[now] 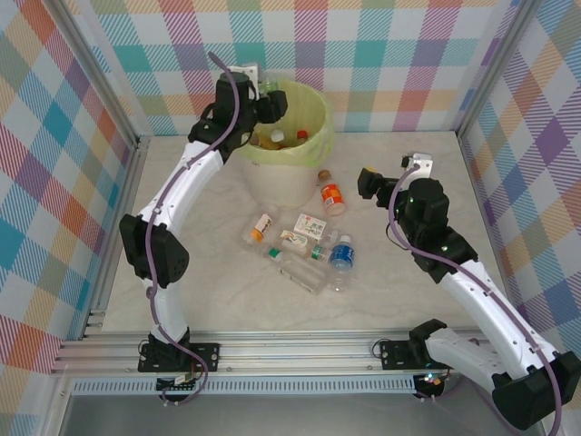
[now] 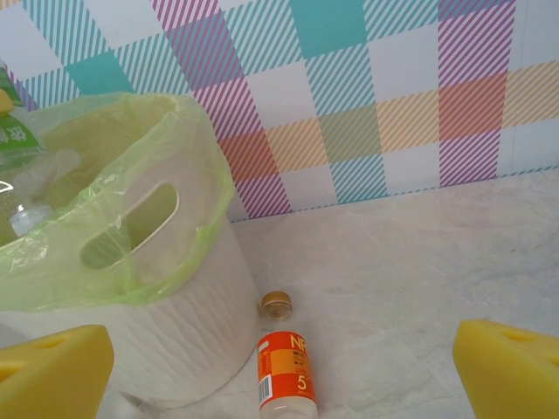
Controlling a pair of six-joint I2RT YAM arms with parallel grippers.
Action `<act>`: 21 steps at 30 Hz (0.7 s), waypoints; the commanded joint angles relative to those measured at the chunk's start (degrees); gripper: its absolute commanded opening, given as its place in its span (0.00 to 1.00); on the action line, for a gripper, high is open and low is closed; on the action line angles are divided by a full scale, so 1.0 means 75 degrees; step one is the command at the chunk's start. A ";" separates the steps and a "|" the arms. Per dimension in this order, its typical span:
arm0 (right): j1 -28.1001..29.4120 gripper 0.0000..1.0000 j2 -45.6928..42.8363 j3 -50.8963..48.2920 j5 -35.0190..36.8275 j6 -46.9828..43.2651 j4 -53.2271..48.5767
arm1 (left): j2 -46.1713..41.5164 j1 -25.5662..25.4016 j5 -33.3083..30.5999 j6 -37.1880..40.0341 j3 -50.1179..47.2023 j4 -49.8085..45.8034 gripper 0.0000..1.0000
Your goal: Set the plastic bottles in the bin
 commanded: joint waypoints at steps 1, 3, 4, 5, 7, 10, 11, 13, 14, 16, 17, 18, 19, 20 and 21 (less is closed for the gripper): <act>-0.0024 1.00 0.0043 0.0142 -0.0136 0.0034 -0.0079 | 0.0104 -0.0101 0.0151 0.0126 0.0300 0.0064 0.76; -0.0024 1.00 0.0102 0.0227 -0.0162 -0.0032 -0.0208 | 0.0178 -0.0163 0.0268 0.0178 0.0352 0.0090 0.87; -0.0024 1.00 0.0104 0.0245 -0.0167 -0.0059 -0.0245 | 0.0205 -0.0200 0.0345 0.0255 0.0372 0.0079 0.90; -0.0024 1.00 0.0110 0.0246 -0.0165 -0.0081 -0.0263 | 0.0206 -0.0241 0.0391 0.0334 0.0370 0.0079 0.91; -0.0024 1.00 0.0104 0.0213 -0.0153 -0.0080 -0.0278 | 0.0189 -0.0335 0.0465 0.0536 0.0368 0.0057 0.94; -0.0024 1.00 0.0117 0.0176 -0.0149 -0.0069 -0.0274 | 0.0087 -0.0435 0.0642 0.0638 0.0275 0.0043 0.98; -0.0024 1.00 0.0151 0.0165 -0.0139 -0.0074 -0.0279 | 0.0019 -0.0476 0.0700 0.0662 0.0207 0.0065 0.99; -0.0024 1.00 0.0206 0.0187 -0.0136 -0.0105 -0.0276 | -0.0133 -0.0568 0.0792 0.0762 0.0052 0.0113 1.00; -0.0025 1.00 0.0252 0.0205 -0.0145 -0.0129 -0.0275 | -0.0239 -0.0623 0.0775 0.0826 -0.0078 0.0147 1.00; -0.0024 1.00 0.0347 0.0234 -0.0188 -0.0200 -0.0301 | -0.0488 -0.0731 0.0644 0.0984 -0.0327 0.0239 1.00; -0.0024 1.00 0.0409 0.0245 -0.0205 -0.0274 -0.0316 | -0.0634 -0.0775 0.0592 0.1052 -0.0458 0.0276 1.00; -0.0024 1.00 0.0474 0.0246 -0.0206 -0.0335 -0.0336 | -0.0757 -0.0797 0.0553 0.1094 -0.0549 0.0311 1.00; -0.0030 1.00 0.0568 0.0268 -0.0206 -0.0384 -0.0388 | -0.0910 -0.0817 0.0539 0.1098 -0.0691 0.0358 1.00; -0.0024 1.00 0.0665 0.0281 -0.0205 -0.0420 -0.0445 | -0.1071 -0.0823 0.0532 0.1107 -0.0827 0.0370 1.00; -0.0024 1.00 0.0757 0.0293 -0.0221 -0.0442 -0.0487 | -0.1190 -0.0834 0.0525 0.1083 -0.0928 0.0369 1.00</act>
